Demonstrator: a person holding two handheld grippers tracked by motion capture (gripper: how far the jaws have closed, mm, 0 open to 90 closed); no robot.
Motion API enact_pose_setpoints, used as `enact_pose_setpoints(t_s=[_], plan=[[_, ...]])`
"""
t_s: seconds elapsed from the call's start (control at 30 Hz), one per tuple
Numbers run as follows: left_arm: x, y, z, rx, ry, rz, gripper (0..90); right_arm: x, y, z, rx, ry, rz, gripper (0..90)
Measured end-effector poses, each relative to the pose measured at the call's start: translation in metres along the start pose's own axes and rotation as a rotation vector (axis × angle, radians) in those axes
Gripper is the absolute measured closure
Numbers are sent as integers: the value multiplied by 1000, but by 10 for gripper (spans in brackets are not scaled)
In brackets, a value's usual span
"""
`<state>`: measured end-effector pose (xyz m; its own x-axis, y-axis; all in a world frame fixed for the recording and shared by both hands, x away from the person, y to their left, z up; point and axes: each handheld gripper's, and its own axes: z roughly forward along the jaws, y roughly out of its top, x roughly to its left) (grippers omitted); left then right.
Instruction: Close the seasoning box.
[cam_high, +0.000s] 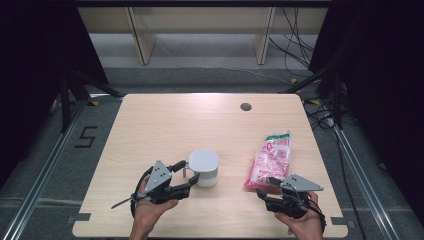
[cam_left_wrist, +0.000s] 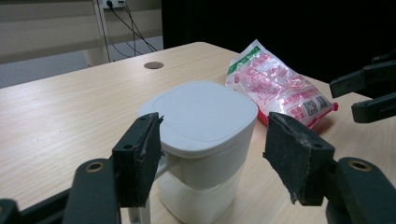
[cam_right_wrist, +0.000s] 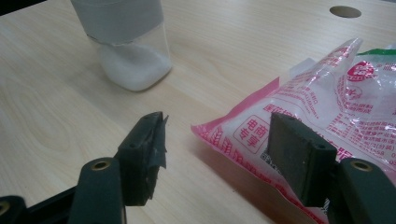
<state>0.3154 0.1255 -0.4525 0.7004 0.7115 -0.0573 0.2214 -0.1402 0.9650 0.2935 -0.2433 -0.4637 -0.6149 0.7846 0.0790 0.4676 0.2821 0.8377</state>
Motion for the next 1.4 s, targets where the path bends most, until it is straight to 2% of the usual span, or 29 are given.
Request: enact_pose_setpoints(t_s=[0.07, 0.13, 0.2, 0.23, 0.33, 0.37, 0.4, 0.43, 0.47, 0.5, 0.53, 0.57, 0.6, 0.63, 0.67, 0.7, 0.73, 0.8, 0.83, 0.9, 0.93, 0.97, 1.0, 1.03, 1.33, 1.4], plan=[[0, -2, -1, 8, 0, 19, 339, 0, 0, 0, -2, 1, 0, 375], [-3, -4, -2, 14, 8, -3, 332, 0, -1, 0, 1, 3, -1, 375], [-4, -6, -3, 16, 7, -3, 325, 0, -1, 1, 0, 9, -8, 375], [-3, -7, -2, 5, -1, 19, 323, -2, 0, 1, -3, 5, -27, 375], [-7, -9, -3, 14, 0, 1, 313, -2, -1, 1, -2, 20, -25, 375], [-8, -9, -2, 10, -4, 13, 312, 0, -1, 1, -4, 15, -8, 375], [-9, -10, -3, 14, -1, 5, 309, 0, -2, 1, -4, 15, -5, 375], [-10, -10, -3, 15, 4, 17, 306, -2, -1, 2, -9, 25, -29, 375], [-11, -10, -3, 16, -3, 29, 305, -1, -2, 2, -7, 18, -9, 374], [-13, -11, -3, 19, 4, 15, 304, -1, -2, 2, -6, 16, -4, 374], [-14, -12, -3, 17, 3, 12, 302, -2, -2, 1, 1, 18, -19, 374], [-13, -12, -3, 15, -6, 45, 301, -2, -2, 2, 0, 21, -26, 374], [-17, -13, -4, 16, -2, 20, 300, -2, -2, 2, 2, 20, -31, 374], [-18, -14, -3, 18, -3, 27, 298, -2, -2, 2, 2, 16, -28, 374], [-17, -15, -2, 11, -12, 59, 296, -2, -2, 2, 2, 16, -30, 374], [-20, -16, -3, 24, 1, 34, 293, -2, -3, 2, -5, 19, -28, 375], [-21, -17, -3, 27, 1, 38, 292, -1, -3, 2, -6, 12, -29, 375], [-23, -19, -2, 18, -10, 40, 288, -1, -2, 3, 0, 30, -24, 374], [-25, -21, -2, 18, -10, 29, 286, -1, -2, 3, 0, 30, -24, 374], [-27, -22, -3, 26, -8, 31, 283, 0, -2, 3, -1, 33, -19, 374], [-26, -23, -3, 21, -15, 45, 282, 2, -3, 3, 4, 25, -7, 374], [-26, -23, -4, 31, -16, 56, 279, 0, -2, 3, 0, 29, -26, 374], [-28, -25, -3, 27, -15, 32, 279, 0, -2, 3, 3, 23, -31, 374], [-29, -26, -3, 27, -18, 30, 278, 0, -2, 4, -1, 29, -33, 374], [-37, -33, -3, 64, -17, 47, 271, 1, -2, 3, 8, 28, -34, 373], [-40, -35, -1, 60, -29, 45, 270, 4, -2, 3, 16, 32, -18, 373]])
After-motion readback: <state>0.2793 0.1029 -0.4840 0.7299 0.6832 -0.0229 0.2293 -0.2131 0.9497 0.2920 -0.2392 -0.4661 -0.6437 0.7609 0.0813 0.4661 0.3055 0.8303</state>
